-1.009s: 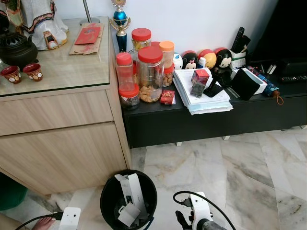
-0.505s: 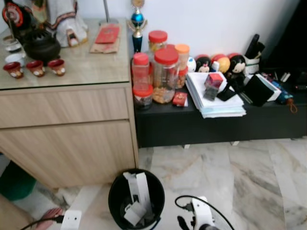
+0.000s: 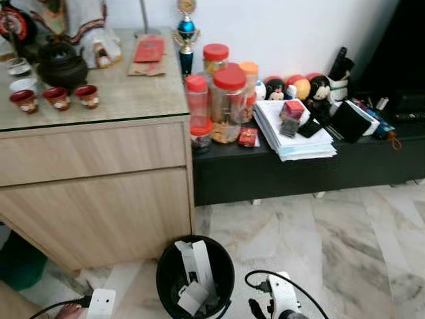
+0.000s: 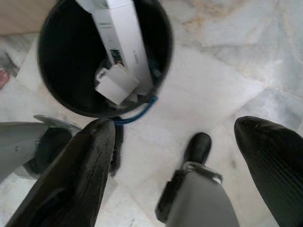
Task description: Picking trash to rubbish bin
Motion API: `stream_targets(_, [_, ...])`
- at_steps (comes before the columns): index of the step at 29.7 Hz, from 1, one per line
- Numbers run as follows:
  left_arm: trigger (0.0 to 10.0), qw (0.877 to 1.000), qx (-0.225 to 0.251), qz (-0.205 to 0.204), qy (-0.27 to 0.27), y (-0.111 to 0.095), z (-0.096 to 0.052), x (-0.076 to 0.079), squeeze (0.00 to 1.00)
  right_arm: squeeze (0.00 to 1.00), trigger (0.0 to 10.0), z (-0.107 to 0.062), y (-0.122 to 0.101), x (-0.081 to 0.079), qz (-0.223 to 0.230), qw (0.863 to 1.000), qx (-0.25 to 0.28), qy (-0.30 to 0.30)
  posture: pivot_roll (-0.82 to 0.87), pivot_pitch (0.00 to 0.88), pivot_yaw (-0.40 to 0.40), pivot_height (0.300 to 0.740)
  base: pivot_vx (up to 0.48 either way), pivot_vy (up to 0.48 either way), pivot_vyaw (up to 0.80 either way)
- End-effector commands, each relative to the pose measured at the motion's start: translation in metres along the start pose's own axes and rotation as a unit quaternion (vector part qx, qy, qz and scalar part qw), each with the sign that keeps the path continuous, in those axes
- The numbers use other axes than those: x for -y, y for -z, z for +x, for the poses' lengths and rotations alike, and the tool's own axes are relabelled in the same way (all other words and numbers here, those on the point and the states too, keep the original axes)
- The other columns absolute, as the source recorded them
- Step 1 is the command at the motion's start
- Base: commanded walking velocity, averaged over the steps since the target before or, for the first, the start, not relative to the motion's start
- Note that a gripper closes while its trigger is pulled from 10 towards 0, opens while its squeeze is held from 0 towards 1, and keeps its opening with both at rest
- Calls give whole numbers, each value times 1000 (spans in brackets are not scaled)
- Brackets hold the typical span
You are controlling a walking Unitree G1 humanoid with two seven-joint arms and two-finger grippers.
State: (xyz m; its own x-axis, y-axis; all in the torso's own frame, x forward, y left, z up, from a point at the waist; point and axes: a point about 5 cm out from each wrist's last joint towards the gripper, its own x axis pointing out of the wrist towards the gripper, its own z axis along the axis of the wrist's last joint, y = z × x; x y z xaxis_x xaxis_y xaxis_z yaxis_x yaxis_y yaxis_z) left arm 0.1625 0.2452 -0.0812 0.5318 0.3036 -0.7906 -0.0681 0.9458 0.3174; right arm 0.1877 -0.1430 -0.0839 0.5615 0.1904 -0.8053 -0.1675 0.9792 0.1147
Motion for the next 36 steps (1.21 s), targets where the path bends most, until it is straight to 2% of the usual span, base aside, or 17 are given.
stream_targets(1, [10000, 1000, -3, 0, -1, 2, 0, -1, 0, 0, 10000, 0, 0, -2, 3, 1000, -2, -3, 142, 104, -7, 740, 0, 480, 0])
stream_targets(10, [10000, 1000, -3, -1, -1, 2, 0, -1, 0, 0, 10000, 0, 0, -2, 3, 1000, -2, -3, 141, 103, -7, 740, 0, 480, 0])
stream_targets(36, [10000, 1000, 1, -12, -7, 5, -1, 0, 0, 0, 10000, 0, 2, -4, -3, 1000, -4, -8, 148, 111, -18, 740, 0, 0, 0])
